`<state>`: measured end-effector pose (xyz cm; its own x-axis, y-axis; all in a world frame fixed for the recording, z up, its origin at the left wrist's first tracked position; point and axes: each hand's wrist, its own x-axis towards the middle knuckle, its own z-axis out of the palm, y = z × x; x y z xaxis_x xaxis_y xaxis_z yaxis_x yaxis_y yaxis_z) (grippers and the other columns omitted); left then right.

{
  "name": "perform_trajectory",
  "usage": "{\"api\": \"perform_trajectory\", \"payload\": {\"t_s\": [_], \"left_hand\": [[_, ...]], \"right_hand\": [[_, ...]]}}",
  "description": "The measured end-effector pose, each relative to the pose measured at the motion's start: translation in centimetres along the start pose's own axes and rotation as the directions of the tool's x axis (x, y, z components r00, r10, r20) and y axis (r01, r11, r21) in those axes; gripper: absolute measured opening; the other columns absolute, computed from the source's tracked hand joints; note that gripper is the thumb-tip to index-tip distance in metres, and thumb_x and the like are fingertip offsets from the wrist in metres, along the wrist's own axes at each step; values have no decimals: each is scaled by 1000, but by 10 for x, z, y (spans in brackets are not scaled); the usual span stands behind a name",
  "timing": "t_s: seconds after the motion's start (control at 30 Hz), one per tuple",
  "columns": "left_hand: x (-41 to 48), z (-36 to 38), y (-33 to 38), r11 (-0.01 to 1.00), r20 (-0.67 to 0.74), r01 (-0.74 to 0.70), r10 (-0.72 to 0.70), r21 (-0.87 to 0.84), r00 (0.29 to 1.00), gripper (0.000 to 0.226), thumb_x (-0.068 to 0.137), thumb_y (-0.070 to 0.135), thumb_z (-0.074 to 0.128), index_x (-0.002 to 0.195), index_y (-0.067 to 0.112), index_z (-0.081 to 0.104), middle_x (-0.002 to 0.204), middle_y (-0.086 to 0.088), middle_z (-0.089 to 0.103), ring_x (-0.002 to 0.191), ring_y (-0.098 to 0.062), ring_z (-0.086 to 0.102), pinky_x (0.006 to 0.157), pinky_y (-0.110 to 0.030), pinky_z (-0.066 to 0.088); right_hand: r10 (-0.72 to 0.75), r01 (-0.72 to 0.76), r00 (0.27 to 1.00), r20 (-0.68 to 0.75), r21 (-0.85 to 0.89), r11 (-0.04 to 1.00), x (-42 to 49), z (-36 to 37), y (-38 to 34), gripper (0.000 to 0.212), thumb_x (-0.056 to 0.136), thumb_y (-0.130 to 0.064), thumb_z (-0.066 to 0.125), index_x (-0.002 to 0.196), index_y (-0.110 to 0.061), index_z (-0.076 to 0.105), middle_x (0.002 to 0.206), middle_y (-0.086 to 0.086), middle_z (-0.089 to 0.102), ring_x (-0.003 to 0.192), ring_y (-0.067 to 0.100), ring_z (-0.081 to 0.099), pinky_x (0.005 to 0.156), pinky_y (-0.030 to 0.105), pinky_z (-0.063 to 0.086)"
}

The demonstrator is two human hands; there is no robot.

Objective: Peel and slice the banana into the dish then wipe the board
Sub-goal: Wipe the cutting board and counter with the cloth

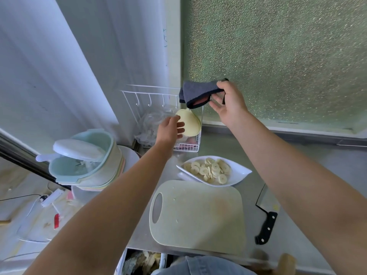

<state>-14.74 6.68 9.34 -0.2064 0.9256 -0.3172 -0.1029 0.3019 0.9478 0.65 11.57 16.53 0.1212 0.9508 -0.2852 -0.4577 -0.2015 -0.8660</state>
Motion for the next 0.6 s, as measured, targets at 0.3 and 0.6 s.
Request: {"api": "perform_trajectory", "payload": {"t_s": [0.3, 0.6], "left_hand": [[3, 7, 10, 972, 8, 85, -85, -220, 996, 33, 99, 35, 43, 112, 9, 58, 107, -12, 66, 93, -24, 65, 88, -37, 53], [-10, 18, 8, 927, 141, 60, -8, -371, 990, 16, 94, 30, 59, 87, 17, 62, 78, 0, 68, 73, -14, 65, 67, -29, 54]], "right_hand": [[159, -154, 987, 4, 264, 952, -2, -16, 12, 18, 87, 6, 36, 86, -5, 50, 83, 10, 50, 64, 14, 46, 56, 22, 42], [360, -386, 857, 368, -3, 922, -40, -54, 38, 42, 74, -16, 42, 113, -10, 57, 116, 13, 62, 108, 27, 57, 98, 43, 40]]}}
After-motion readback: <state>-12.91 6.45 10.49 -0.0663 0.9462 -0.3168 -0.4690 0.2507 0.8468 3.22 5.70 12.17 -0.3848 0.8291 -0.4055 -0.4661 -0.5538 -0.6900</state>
